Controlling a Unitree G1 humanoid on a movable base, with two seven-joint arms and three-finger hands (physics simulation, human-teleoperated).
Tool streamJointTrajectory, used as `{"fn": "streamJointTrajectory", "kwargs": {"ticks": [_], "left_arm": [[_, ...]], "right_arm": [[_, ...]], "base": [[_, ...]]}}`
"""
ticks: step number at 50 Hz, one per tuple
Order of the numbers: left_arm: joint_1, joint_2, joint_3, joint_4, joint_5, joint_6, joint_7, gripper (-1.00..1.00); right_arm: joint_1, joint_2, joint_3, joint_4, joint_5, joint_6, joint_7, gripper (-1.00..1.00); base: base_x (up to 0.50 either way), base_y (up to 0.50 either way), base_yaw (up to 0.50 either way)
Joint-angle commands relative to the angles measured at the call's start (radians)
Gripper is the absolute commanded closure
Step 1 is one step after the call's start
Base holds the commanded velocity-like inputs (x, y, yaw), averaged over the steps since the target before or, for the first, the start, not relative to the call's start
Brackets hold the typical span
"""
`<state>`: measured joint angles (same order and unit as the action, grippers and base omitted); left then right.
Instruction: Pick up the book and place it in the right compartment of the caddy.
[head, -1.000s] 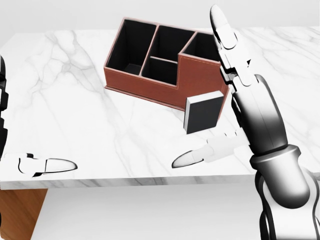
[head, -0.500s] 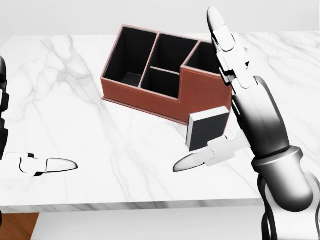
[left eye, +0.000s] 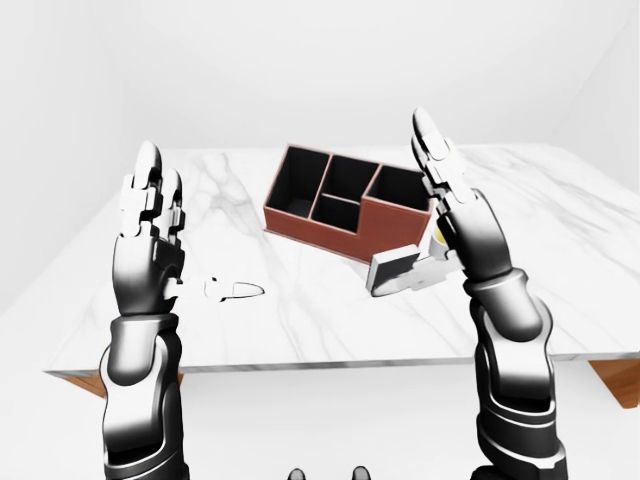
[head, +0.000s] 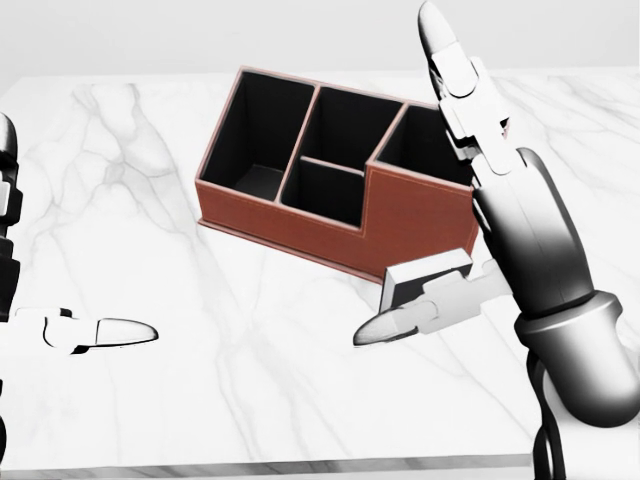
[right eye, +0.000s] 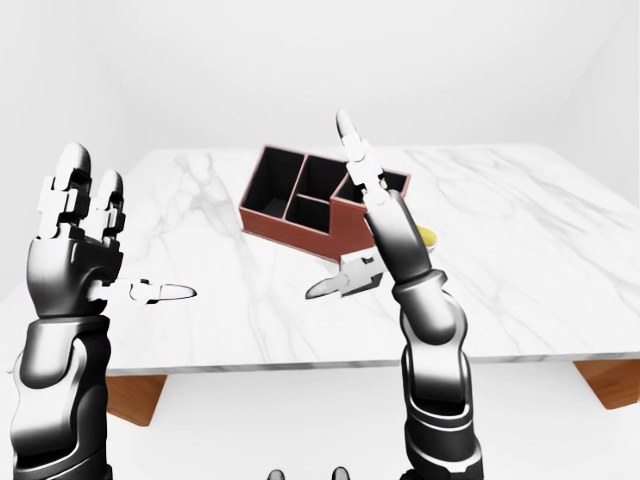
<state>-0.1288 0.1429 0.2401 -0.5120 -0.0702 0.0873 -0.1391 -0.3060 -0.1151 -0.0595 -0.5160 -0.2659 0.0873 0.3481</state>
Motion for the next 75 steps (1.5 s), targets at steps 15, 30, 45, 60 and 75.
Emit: {"fn": "streamJointTrajectory", "kwargs": {"ticks": [15, 30, 45, 60, 75], "left_arm": [[-0.001, 0.001, 0.000, 0.008, 0.009, 0.000, -0.001, -1.00], [0.001, 0.000, -0.001, 0.007, 0.015, 0.000, -0.003, -1.00], [0.003, -0.001, -0.002, 0.009, 0.018, 0.000, -0.006, -1.00], [0.002, 0.000, 0.000, 0.011, 0.018, 0.000, -0.007, -1.00], [0.003, -0.001, -0.001, 0.007, 0.011, 0.000, -0.007, -1.00]], "right_arm": [[0.006, -0.008, -0.007, -0.027, -0.006, 0.000, 0.018, -1.00], [0.018, -0.010, -0.013, -0.026, -0.008, 0.000, 0.018, -1.00], [0.016, -0.012, -0.015, -0.020, -0.007, 0.000, 0.026, -1.00], [0.025, -0.014, -0.017, -0.032, -0.012, 0.000, 0.024, -1.00], [0.109, -0.019, 0.013, -0.044, -0.302, -0.175, 0.035, -1.00]], "base": [[0.22, 0.00, 0.00], [0.22, 0.00, 0.00], [0.22, 0.00, 0.00], [0.20, 0.00, 0.00], [0.00, 0.00, 0.00]]}}
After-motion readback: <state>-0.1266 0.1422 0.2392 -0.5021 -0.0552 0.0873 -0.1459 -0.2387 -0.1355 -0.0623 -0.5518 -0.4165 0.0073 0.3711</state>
